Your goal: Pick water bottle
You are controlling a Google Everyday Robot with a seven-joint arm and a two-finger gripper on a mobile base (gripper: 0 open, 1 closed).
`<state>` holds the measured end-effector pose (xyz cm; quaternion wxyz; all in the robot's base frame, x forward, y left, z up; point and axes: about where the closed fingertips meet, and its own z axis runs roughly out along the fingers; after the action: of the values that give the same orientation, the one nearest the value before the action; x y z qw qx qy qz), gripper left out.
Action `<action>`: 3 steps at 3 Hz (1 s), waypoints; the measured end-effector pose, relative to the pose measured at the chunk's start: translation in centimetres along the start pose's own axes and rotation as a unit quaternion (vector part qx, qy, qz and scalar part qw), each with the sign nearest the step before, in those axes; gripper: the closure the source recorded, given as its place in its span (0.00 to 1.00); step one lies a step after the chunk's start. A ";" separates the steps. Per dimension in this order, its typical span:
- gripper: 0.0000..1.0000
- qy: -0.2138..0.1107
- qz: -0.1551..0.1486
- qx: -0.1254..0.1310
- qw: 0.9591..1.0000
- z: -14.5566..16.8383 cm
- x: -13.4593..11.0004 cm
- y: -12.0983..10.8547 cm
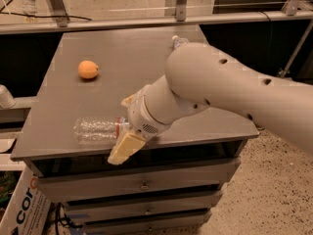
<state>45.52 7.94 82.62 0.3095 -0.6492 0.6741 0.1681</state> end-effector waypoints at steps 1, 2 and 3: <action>0.41 -0.005 0.005 0.002 1.000 0.1 0.2 0.0; 0.64 -0.015 0.013 0.007 1.000 -0.2 0.4 -0.1; 0.87 -0.035 0.019 0.019 0.999 -1.7 0.2 -0.3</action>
Offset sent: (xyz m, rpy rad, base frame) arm 0.0036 -0.0114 -0.0016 0.0674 0.0087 -0.0457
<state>45.54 6.72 83.81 0.3415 -0.6242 0.6783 0.1836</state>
